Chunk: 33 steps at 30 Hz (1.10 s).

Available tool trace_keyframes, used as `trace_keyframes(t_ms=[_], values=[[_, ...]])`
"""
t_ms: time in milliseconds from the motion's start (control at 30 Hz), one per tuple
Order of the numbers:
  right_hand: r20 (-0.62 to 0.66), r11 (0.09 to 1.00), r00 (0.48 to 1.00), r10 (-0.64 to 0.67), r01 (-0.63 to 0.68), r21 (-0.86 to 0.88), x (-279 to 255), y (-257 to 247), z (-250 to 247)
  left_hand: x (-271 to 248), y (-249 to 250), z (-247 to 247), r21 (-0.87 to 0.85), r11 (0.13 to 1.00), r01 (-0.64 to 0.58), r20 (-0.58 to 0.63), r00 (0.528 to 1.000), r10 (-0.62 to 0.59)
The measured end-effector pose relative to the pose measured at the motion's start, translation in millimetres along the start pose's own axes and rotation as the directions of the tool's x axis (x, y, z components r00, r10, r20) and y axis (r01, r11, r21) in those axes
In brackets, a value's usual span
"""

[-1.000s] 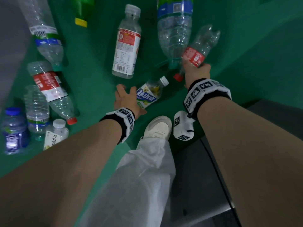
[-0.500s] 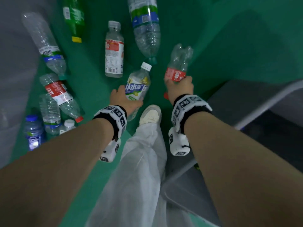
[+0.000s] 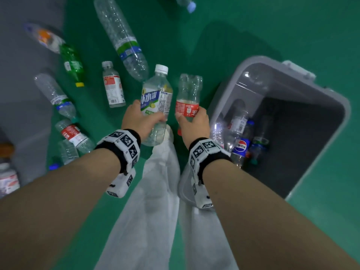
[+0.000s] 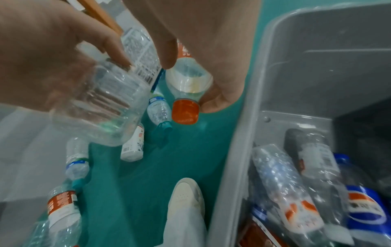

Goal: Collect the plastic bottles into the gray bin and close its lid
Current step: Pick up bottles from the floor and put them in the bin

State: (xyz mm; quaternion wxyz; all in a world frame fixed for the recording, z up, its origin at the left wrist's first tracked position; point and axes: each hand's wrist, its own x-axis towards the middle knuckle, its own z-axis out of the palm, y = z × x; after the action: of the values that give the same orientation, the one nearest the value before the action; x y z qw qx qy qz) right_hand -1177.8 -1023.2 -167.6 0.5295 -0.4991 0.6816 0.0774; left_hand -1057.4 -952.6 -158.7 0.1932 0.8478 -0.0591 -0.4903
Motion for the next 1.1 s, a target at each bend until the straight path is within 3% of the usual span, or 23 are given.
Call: trace_keyframes(t_ms=[133,233,567,733,933,1100], values=[[-0.043,0.993,0.997,0.06,-0.055,0.105,-15,29,-34,-42,22,25,0.085,0.985,-0.15,0.079,0.987,0.143],[-0.083,0.986,0.99,0.114,-0.102,0.133,-17,61,-63,-67,30,53,0.152,0.966,-0.207,0.154,0.971,0.184],[-0.197,0.944,0.928,0.315,-0.285,0.169,-27,170,-137,-107,31,167,0.367,0.889,-0.274,0.294,0.941,0.169],[-0.148,0.945,0.942,0.302,-0.275,0.178,-27,198,-165,-112,47,206,0.393,0.903,-0.175,0.23,0.969,0.088],[-0.137,0.948,0.952,0.274,-0.244,0.203,0,208,-183,-81,68,237,0.367,0.929,-0.054,0.094,0.995,0.02],[-0.155,0.935,0.934,0.321,-0.286,0.21,41,208,-195,-39,88,264,0.427,0.902,-0.063,0.091,0.995,0.026]])
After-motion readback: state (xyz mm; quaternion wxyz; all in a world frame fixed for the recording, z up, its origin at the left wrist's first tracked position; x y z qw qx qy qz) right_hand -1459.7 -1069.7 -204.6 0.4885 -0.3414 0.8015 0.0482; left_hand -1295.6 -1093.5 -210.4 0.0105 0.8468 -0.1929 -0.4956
